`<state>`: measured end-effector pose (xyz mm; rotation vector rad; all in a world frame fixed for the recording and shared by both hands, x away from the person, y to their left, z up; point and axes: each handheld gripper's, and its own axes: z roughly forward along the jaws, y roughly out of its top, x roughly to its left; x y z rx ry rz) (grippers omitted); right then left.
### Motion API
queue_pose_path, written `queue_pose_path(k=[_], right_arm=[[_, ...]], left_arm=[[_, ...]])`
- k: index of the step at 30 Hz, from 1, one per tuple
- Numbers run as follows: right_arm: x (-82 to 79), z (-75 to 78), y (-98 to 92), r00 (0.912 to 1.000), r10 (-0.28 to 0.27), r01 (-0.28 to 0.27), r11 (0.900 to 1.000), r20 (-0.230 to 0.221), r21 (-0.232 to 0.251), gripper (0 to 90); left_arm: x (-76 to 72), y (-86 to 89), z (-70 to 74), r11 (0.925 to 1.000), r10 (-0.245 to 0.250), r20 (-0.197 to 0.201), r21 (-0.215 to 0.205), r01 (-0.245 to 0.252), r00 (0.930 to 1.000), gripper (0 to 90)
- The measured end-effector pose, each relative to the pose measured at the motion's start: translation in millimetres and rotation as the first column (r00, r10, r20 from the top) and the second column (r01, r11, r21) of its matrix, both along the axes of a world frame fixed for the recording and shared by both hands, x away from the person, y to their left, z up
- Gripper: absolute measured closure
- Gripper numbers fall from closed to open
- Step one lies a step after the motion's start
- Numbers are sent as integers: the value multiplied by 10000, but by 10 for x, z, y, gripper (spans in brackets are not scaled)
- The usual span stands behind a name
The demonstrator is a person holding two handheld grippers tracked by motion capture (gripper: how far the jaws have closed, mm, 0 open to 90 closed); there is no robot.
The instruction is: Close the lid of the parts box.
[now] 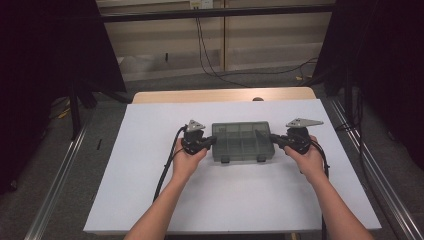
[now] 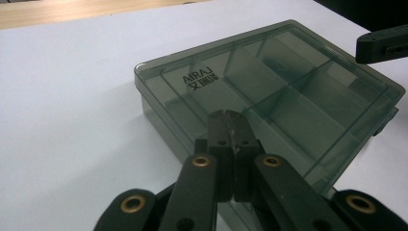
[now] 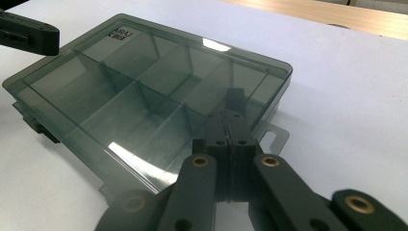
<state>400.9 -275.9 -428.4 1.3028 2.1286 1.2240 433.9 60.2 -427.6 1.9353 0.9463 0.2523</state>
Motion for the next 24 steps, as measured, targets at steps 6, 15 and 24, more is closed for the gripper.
queue_pose_path(k=[6, 15, 24], right_arm=[[-5, -1, 4, 10000, 30, -30, 10000, 49, -56, 900], [-22, -16, 12, 9997, 10, -7, 9999, 244, -132, 900], [-48, -25, 23, 9995, -78, 80, 10000, 322, -52, 883]], left_arm=[[-2, 6, -8, 10000, -33, 47, 31, 33, 10000, 900], [-10, 10, -15, 9999, -51, 203, 122, 49, 9998, 900], [-19, 21, -10, 9999, 115, 100, -34, -115, 9999, 846]])
